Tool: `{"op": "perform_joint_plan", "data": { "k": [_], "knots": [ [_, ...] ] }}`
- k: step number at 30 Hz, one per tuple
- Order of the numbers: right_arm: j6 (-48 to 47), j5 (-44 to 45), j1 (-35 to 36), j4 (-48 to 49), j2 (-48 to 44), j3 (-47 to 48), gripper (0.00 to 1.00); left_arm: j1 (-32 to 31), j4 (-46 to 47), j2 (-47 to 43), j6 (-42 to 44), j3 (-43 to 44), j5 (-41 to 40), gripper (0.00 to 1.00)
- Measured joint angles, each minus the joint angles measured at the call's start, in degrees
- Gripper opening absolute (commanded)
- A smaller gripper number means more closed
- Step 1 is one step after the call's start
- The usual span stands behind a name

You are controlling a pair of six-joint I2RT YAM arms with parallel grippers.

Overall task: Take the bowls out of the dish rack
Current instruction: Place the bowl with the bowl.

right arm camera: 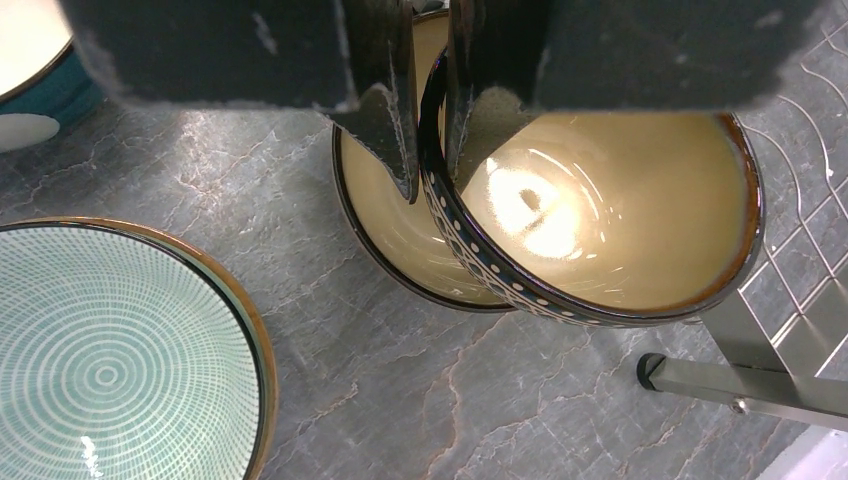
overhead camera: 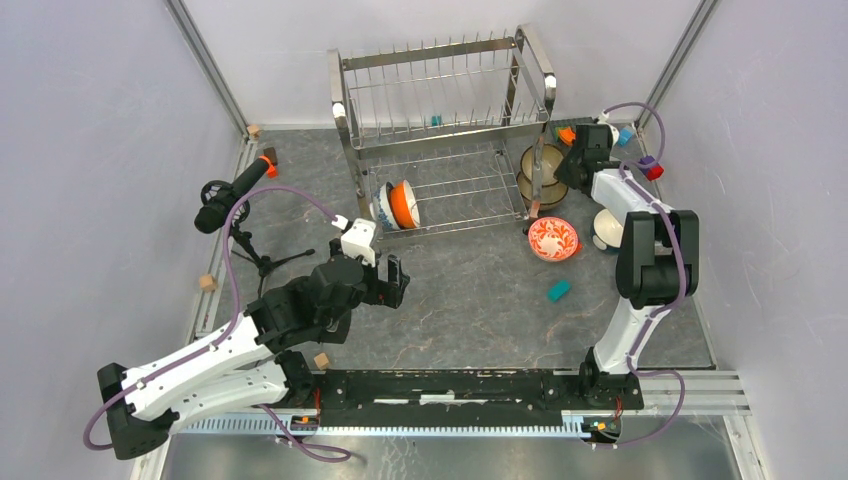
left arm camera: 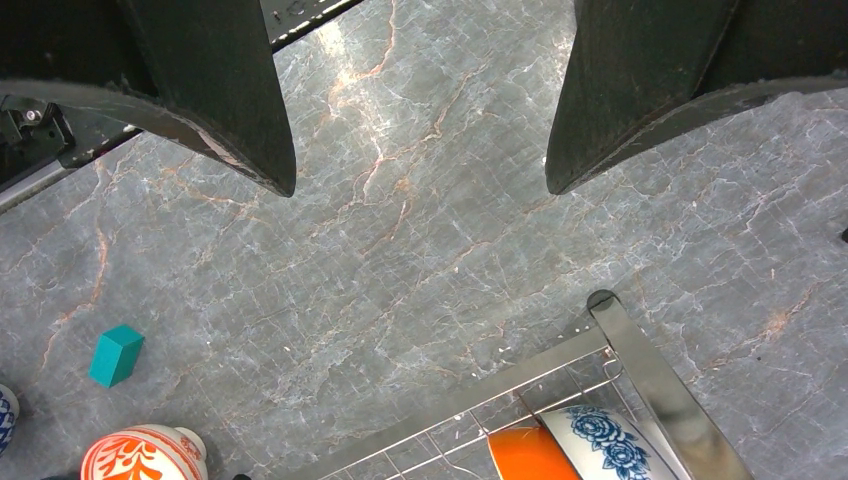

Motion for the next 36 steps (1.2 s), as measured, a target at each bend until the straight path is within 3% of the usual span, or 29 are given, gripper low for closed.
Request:
{"op": "perform_joint_plan", "data": {
  "k": [7,36],
  "knots": [
    [-0.13,-0.74,0.00,-0.63,1.51,0.00,0.00,0.00,0.00,0.13,0.00,0.00,-0.07,1.00],
    [-1.73,-3.06,-0.57,-2.51,2.56,0.00,0.39,0.00,-0.07,0.87,0.00,0.00,-0.17,1.00]
  ]
}}
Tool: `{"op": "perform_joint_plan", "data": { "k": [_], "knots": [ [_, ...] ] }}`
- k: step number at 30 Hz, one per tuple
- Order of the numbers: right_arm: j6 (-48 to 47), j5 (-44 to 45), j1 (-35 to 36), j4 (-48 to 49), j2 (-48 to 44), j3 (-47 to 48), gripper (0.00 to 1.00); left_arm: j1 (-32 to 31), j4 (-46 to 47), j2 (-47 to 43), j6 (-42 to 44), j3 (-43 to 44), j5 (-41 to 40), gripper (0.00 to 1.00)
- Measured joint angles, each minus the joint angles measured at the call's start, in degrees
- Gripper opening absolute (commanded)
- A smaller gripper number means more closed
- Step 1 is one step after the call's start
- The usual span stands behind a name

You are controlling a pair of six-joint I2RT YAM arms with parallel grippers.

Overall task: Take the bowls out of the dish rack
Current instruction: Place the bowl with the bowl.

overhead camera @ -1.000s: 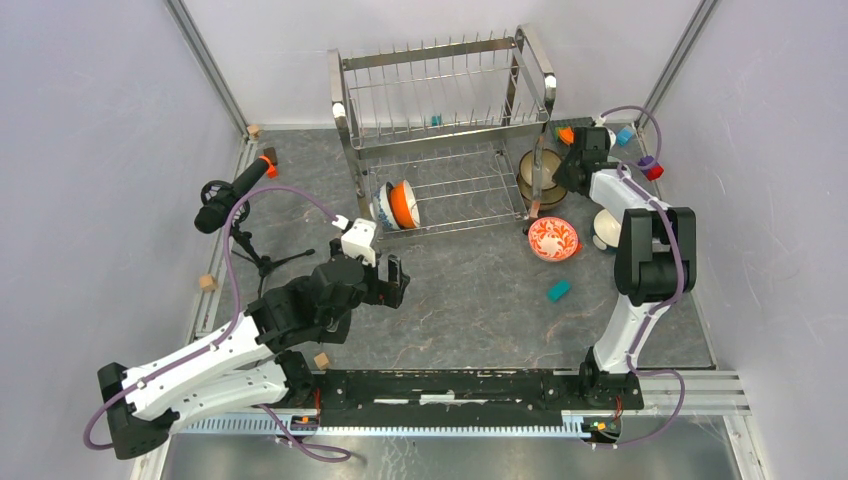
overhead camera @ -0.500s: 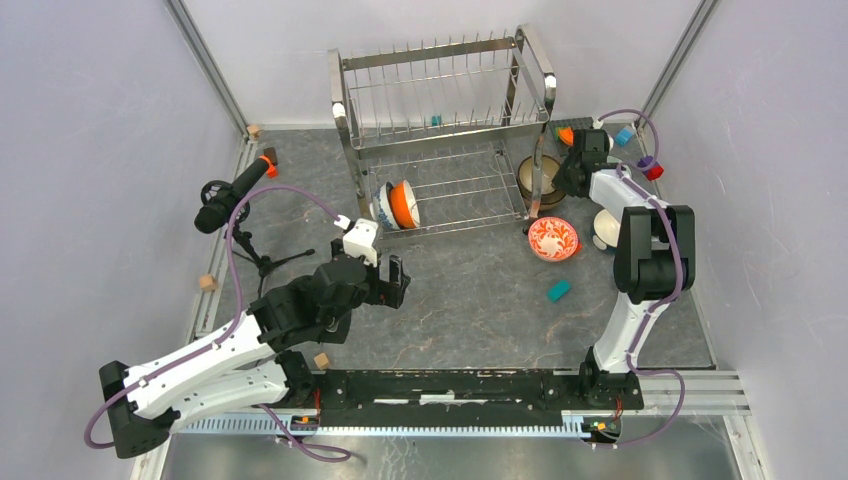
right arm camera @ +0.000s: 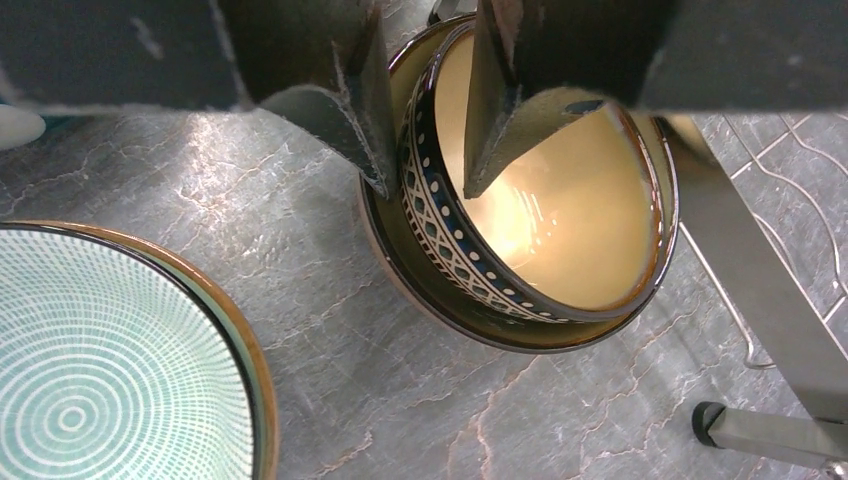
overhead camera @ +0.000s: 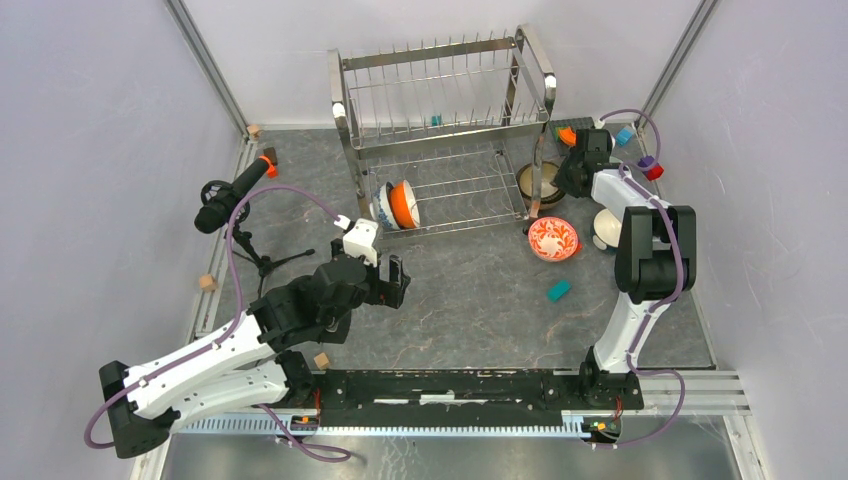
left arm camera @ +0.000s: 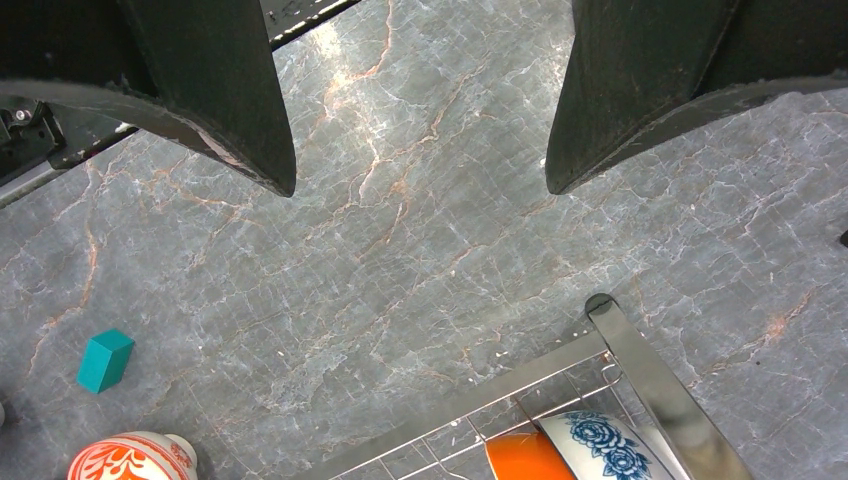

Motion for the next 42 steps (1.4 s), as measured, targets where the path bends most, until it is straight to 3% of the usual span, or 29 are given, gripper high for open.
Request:
{"op": "perform_joint_plan", "data": {
  "k": [15,34,42],
  "knots": [
    [-1.25,-1.11,0.11,-0.72,-2.86,0.00,0.48,0.00,-0.02,-0.02,0.00,0.00,0.04,1.00],
    [-3.78,-0.09,0.22,-1.33,-4.55,0.07,0.42,0.00,-0.02,-0.66,0.00,0.00,0.09,1.00],
    [-3.56,-0.31,0.22,-0.79,-5.99,-1.60,0.46,0.00,-0.04,-0.66,0.00,0.00,0.07,1.00]
  ]
}}
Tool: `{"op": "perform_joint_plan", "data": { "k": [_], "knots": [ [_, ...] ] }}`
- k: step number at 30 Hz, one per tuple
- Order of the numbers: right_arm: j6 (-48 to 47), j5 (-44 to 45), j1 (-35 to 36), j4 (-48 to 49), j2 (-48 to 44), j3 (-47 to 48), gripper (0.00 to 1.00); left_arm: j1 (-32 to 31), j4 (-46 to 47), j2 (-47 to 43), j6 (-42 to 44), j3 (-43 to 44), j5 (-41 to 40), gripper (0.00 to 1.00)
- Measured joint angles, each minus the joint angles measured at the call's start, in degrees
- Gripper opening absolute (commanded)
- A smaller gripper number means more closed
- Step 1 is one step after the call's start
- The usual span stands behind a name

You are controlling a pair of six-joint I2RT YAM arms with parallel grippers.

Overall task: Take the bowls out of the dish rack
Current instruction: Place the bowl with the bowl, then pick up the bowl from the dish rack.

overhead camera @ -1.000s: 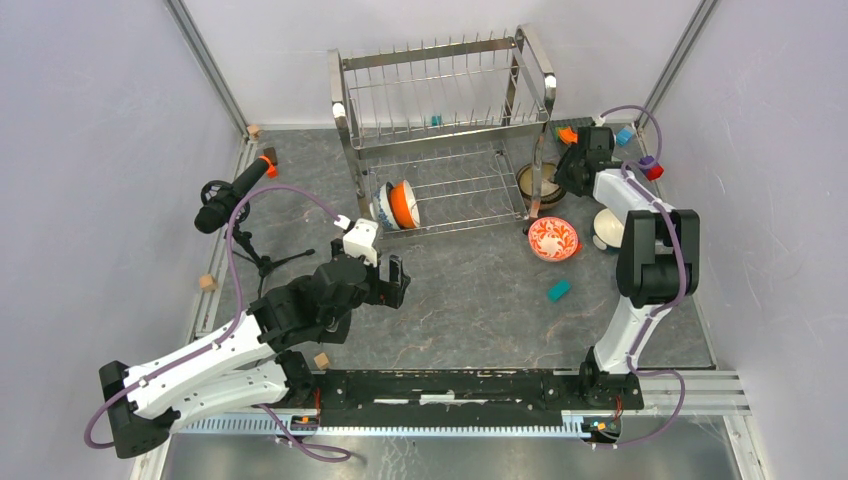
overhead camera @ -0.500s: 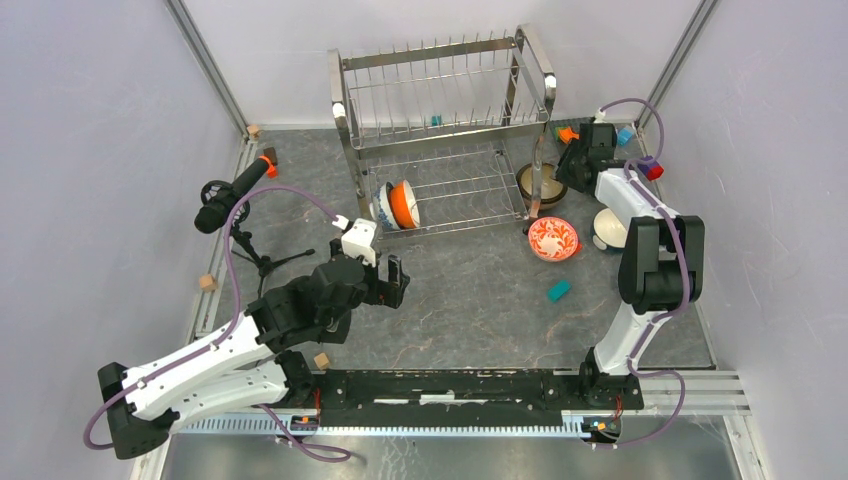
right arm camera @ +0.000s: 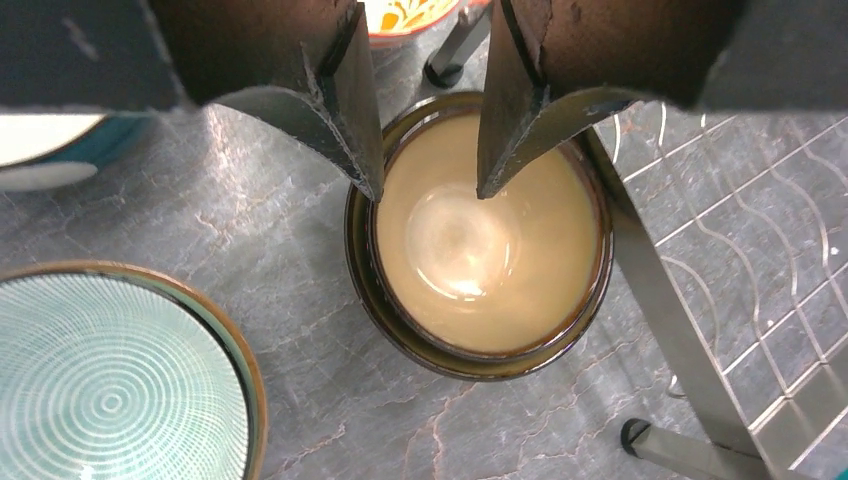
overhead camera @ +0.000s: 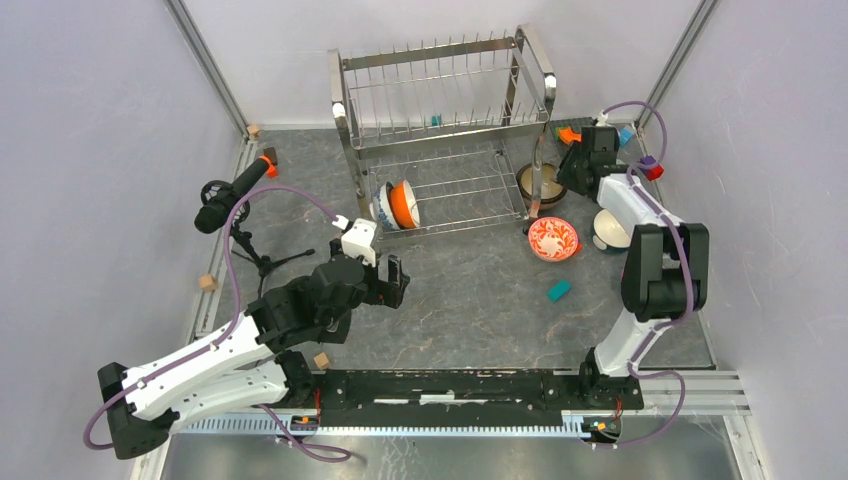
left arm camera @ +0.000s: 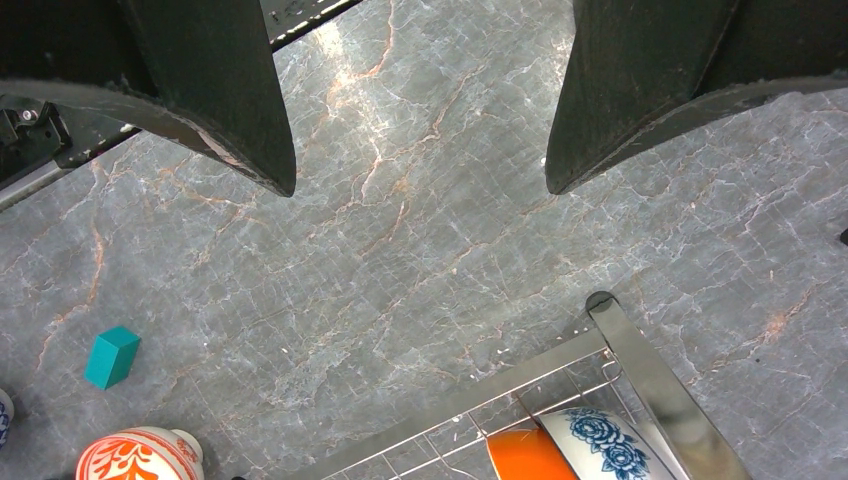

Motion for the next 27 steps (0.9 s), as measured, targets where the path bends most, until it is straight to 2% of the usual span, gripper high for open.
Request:
{"op": "perform_joint_plan", "data": {
  "k": [4,7,15,20,23,27],
  "knots": [
    [1.53,-0.35,-0.02,2.10,-6.75,-4.50,0.49,0.00,0.00,-0.02,0.00,0.00,-0.02,1.00],
    [2.73,0.31,-0.02,5.18,-15.96,-9.07,0.50,0.00,-0.02,-0.28,0.02,0.00,-0.04,1.00],
    [4.04,0.61,-0.02,14.69,-47.58,-26.88,0.51,0.00,-0.44,-2.84,0.02,0.00,-0.76,1.00],
    [3.58,-2.05,0.92,17.64,-66.45,-43.01,0.52,0.00,-0.42,-5.03,0.04,0.00,-2.10,1.00],
    [2.60,-6.91,3.93,18.25,-74.58,-49.18,0.53,0.00,-0.39,-5.68,0.04,0.00,-2.99,0.99],
    [1.84,-16.98,8.50,22.47,-79.21,-54.16,0.54,0.00,-0.39,-5.68,0.07,0.00,-4.26,0.99]
  ]
}}
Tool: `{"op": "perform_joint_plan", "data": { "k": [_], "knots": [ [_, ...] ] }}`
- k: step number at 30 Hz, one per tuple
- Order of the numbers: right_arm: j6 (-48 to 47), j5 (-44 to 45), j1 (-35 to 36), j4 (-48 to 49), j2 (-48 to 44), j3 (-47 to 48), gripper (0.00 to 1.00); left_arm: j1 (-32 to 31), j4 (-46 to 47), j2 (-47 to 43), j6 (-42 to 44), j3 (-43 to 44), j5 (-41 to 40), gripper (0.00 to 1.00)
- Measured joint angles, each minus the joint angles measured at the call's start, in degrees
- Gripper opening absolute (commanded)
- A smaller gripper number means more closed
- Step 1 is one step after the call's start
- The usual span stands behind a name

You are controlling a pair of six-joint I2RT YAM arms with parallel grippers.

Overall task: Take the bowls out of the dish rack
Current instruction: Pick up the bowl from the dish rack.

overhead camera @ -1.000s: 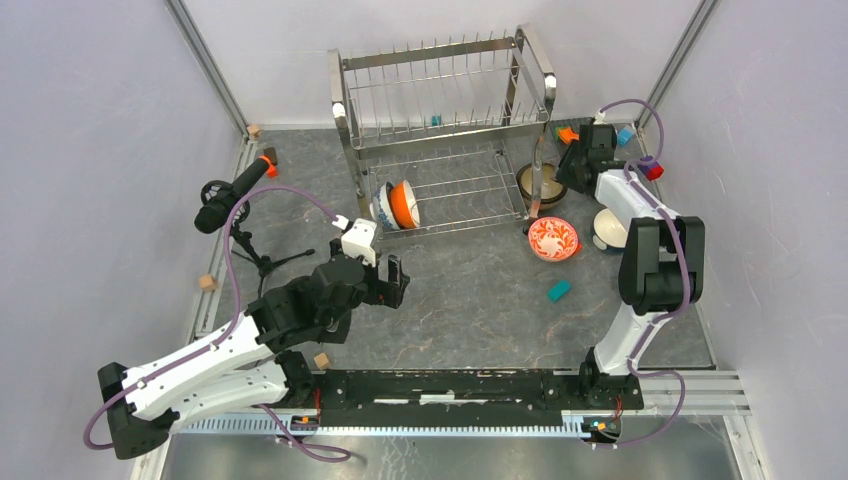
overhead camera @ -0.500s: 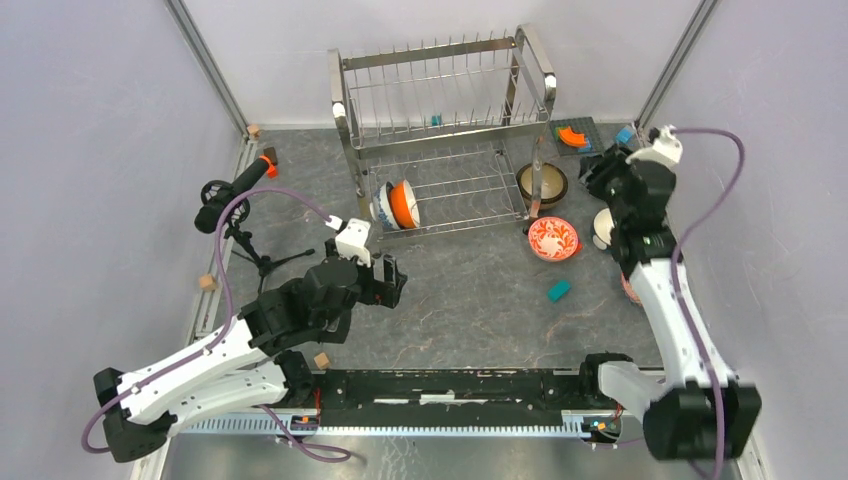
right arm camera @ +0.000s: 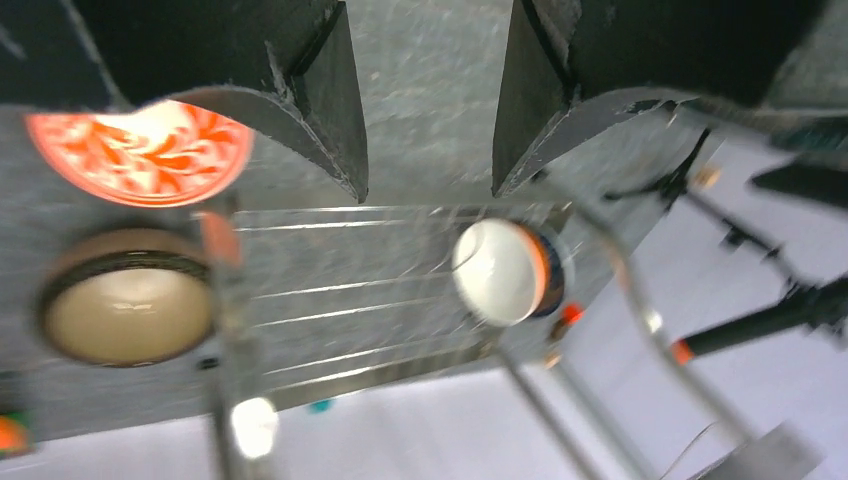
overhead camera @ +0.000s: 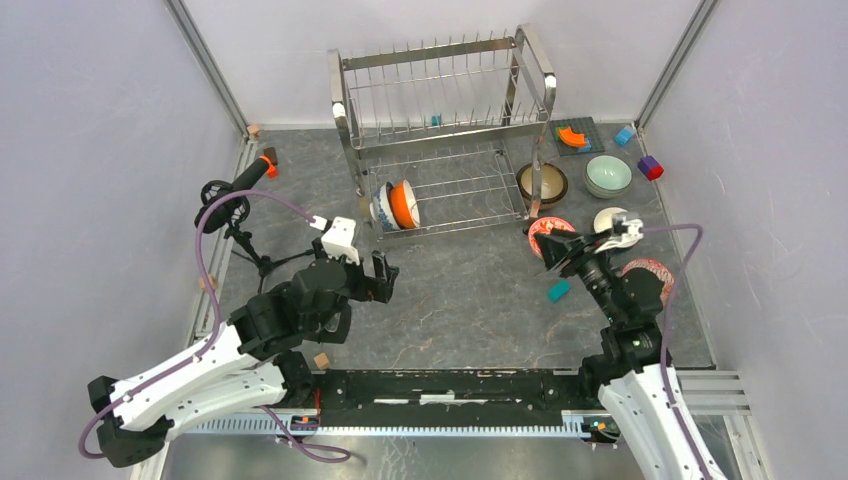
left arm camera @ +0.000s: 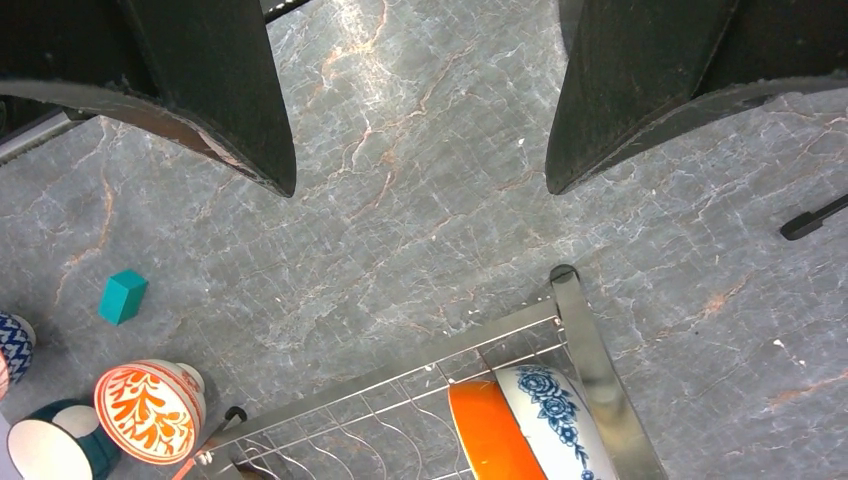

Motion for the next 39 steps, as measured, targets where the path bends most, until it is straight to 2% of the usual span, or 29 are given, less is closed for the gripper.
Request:
{"op": "perform_joint_plan", "data": {
  "k": [3,7,12,15,18,21,24,30,36,39],
  "knots": [
    [-1.38,-3.91,5.81,1.51,-0.61,-1.90,0.55,0.00,0.00,-0.04,0.07,0.00,-1.64,0.99],
    [-3.87,-4.09,15.69,3.43,2.34,-2.08,0.55,0.00,-0.02,-0.98,0.48,0.00,-4.94,0.99],
    [-6.99,3.39,33.81,8.92,13.62,-2.08,0.56,0.00,0.04,-3.28,0.83,-0.37,-9.86,0.98],
    [-7.98,8.50,40.46,14.29,21.55,-2.21,0.57,0.00,0.02,-4.07,1.05,-0.96,-12.46,0.97],
    [-7.26,13.03,41.83,21.94,29.40,-2.21,0.61,0.00,-0.02,-3.74,2.08,-1.16,-14.01,0.96],
    [-6.21,17.07,41.83,27.78,37.77,-0.94,0.74,0.00,-0.02,-3.28,2.78,-1.16,-15.06,0.95],
    [-5.68,18.78,41.38,29.68,46.27,4.96,0.81,0.00,-0.02,-3.19,3.43,-1.16,-15.41,0.95],
    [-2.25,16.94,37.18,36.15,59.54,17.64,0.80,0.00,-0.04,-3.45,4.09,-1.16,-15.39,0.95],
    [5.05,10.34,31.43,46.18,70.01,19.80,0.75,0.00,-0.04,-4.46,4.11,-1.16,-15.28,0.95],
    [7.80,7.37,30.47,47.87,75.10,22.51,0.74,0.00,-0.04,-4.85,4.11,-1.16,-14.91,0.95]
  ]
}}
